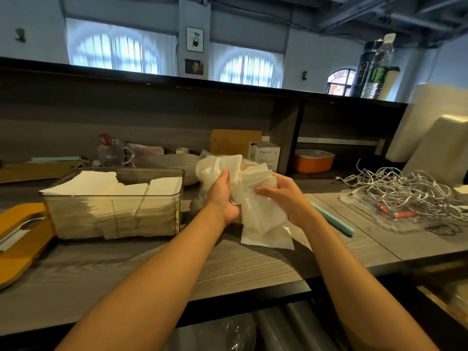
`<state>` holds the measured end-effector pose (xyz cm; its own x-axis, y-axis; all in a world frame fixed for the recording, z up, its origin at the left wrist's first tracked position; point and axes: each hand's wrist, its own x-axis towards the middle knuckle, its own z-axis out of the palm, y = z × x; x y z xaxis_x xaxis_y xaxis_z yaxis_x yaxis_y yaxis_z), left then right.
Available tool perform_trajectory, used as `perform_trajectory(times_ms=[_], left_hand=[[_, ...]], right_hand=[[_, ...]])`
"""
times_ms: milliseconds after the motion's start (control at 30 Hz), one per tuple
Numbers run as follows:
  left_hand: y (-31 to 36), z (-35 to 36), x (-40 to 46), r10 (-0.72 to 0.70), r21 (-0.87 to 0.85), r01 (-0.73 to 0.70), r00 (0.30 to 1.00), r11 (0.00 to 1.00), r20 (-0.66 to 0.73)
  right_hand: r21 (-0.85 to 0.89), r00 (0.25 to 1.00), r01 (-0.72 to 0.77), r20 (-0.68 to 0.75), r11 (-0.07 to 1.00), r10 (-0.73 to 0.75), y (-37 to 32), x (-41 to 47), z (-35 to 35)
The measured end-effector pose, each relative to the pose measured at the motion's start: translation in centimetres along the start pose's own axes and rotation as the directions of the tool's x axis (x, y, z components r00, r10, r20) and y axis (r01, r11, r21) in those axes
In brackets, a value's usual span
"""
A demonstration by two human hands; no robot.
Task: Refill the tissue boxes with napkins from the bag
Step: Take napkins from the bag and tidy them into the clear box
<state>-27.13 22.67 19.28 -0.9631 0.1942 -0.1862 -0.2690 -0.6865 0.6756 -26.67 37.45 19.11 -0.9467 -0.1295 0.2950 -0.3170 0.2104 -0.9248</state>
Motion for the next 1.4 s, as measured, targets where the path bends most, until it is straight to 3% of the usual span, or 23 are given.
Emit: perform_trajectory(times_ms=[233, 467, 633, 767, 933, 1167, 1300, 1400], left_hand=[[0.4, -0.5, 0.1, 0.064, -0.076, -0.061, 0.997, 0.995, 0.045], [0.6, -0.4, 0.3, 0.091, -0.136, -0.094, 0.995, 0.986, -0.030], [0.5, -0.4, 0.2, 0.095, -0.062, -0.095, 0.995, 0.994, -0.013], [0.2, 0.0, -0.2, -0.090, 0.136, 0.089, 0.996, 0.987, 0.004], [-0.3, -0.1, -0.1, -0.176, 0.225, 0.170, 0.984, 0.959, 0.008], [-0.1, -0.3, 0.6, -0.103, 0.225, 0.083, 0.991, 0.971, 0.081], [-0.4, -0.1, 0.1, -0.028, 0.326, 0.004, 0.997, 0.945, 0.071], [0.0, -0.3, 0.2, -0.015, 0.275, -0.003, 0.998, 0.962, 0.063]], right_hand=[[-0.057, 0.999, 0.032, 0.019, 0.998, -0.031, -0.1, 0.0, 0.3], [0.019, 0.996, 0.052, -0.077, 0.998, -0.051, 0.3, 0.3, 0.2], [0.354, 0.981, 0.115, -0.187, 0.928, -0.050, 0.0, 0.3, -0.3], [0.582, 0.995, 0.070, -0.097, 0.810, -0.016, -0.1, 0.1, -1.0], [0.505, 0.989, 0.097, -0.144, 0.857, -0.027, -0.3, -0.1, -0.9], [0.352, 0.986, -0.051, -0.130, 0.934, 0.103, 0.1, -0.1, -0.5], [0.348, 0.986, -0.062, -0.122, 0.935, 0.111, 0.0, -0.1, -0.5], [0.315, 0.986, -0.059, -0.132, 0.947, 0.106, -0.1, 0.0, -0.4]])
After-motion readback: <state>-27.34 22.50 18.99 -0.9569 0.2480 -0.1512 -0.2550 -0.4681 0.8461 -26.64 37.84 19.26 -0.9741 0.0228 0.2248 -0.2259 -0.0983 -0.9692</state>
